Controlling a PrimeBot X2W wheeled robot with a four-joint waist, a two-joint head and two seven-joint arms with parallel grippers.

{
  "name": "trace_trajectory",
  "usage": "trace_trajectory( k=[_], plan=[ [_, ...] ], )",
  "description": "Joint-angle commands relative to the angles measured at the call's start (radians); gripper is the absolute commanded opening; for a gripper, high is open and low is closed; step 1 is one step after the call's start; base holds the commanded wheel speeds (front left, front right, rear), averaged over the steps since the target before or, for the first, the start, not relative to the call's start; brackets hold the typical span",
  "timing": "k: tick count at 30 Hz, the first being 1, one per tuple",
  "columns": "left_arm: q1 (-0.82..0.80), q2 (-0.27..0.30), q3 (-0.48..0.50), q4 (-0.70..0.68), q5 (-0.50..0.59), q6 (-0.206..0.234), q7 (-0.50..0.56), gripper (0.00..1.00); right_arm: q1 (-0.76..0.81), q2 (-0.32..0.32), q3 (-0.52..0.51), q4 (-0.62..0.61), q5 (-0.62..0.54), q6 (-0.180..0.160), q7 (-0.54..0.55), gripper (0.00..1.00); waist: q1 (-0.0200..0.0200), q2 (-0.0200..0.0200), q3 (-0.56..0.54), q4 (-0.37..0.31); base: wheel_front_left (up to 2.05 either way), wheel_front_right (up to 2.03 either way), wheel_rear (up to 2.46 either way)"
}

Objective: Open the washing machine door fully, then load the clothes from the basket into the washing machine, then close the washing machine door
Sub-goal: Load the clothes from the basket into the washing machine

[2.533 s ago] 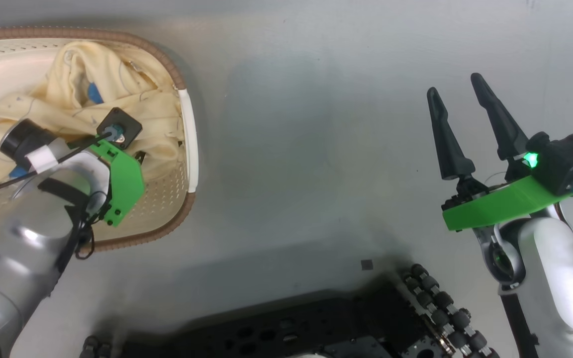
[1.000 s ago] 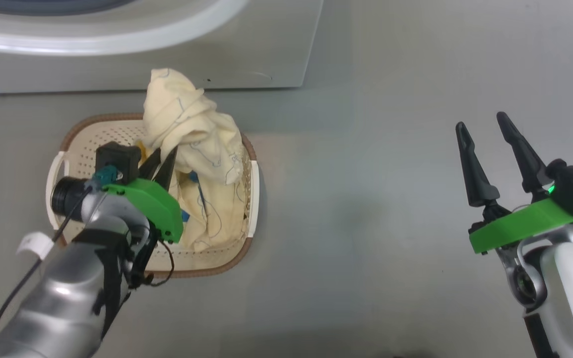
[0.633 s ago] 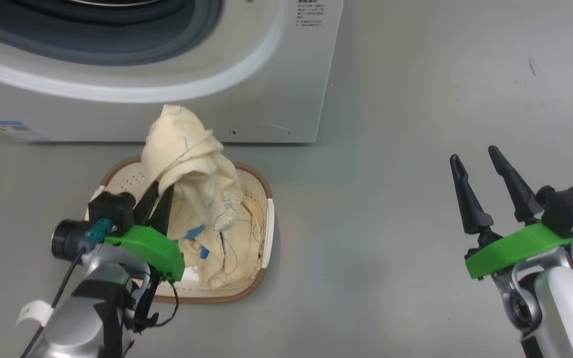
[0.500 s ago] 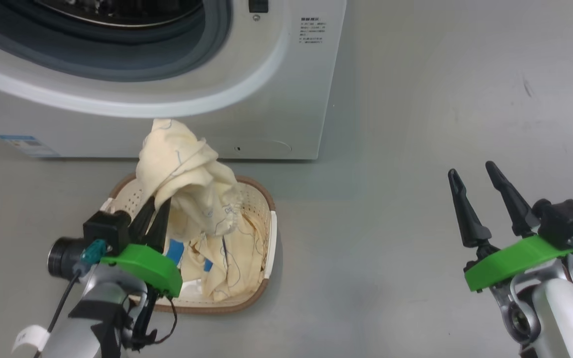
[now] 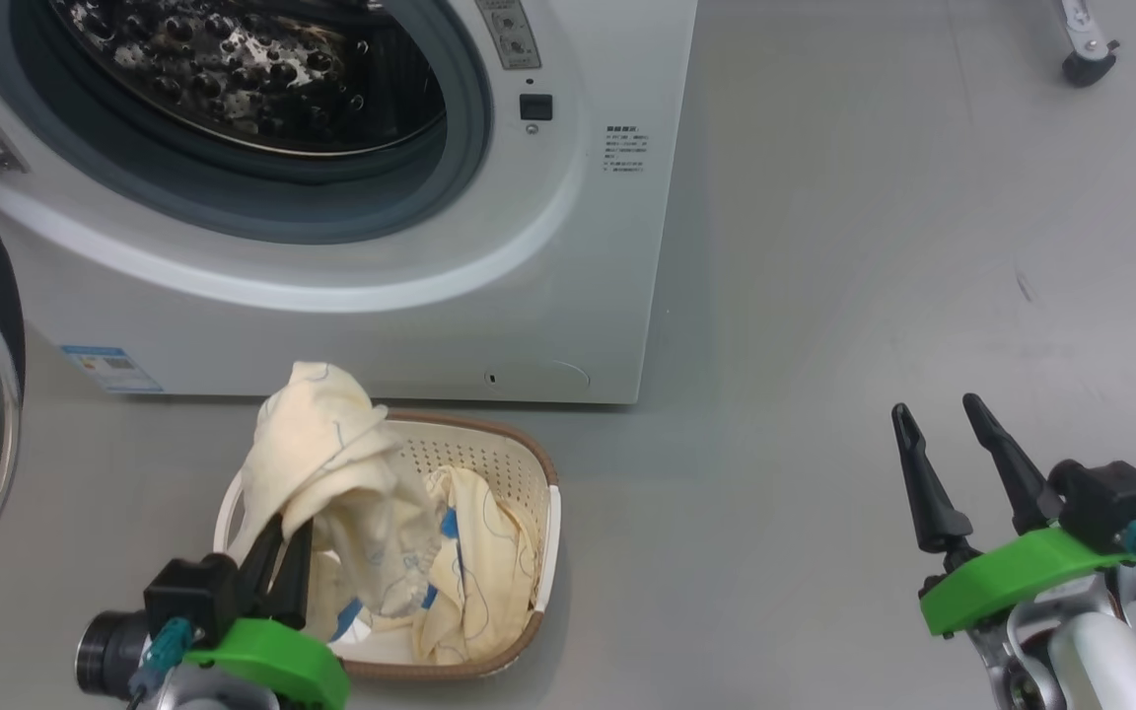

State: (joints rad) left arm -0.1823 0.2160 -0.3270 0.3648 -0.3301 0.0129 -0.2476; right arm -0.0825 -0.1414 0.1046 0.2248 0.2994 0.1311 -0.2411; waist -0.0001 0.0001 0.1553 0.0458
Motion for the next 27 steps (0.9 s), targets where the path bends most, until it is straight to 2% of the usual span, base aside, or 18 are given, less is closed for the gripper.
trace_trajectory(
  k=[1, 16, 27],
  plan=[
    [-0.02, 0.011, 0.048, -0.039, 0.012, -0.008, -0.014, 0.0, -0.008, -0.003, 0.019, -0.025, 0.01, 0.0, -0.012, 1.0, 0.0001, -0.0001, -0.016, 0.006, 0.0, 0.0, 0.0],
    [0.051, -0.039, 0.133, -0.066, 0.062, -0.044, -0.014, 0.0, 0.015, 0.014, 0.01, -0.021, 0.016, 0.0, -0.018, 1.0, 0.0001, -0.0001, -0.067, 0.017, 0.0, 0.0, 0.0],
    [0.029, -0.045, 0.189, -0.076, 0.078, -0.065, -0.014, 0.0, 0.0, 0.02, 0.012, -0.028, 0.014, 0.0, -0.02, 1.0, 0.0001, -0.0001, -0.021, 0.001, 0.0, 0.0, 0.0]
  ],
)
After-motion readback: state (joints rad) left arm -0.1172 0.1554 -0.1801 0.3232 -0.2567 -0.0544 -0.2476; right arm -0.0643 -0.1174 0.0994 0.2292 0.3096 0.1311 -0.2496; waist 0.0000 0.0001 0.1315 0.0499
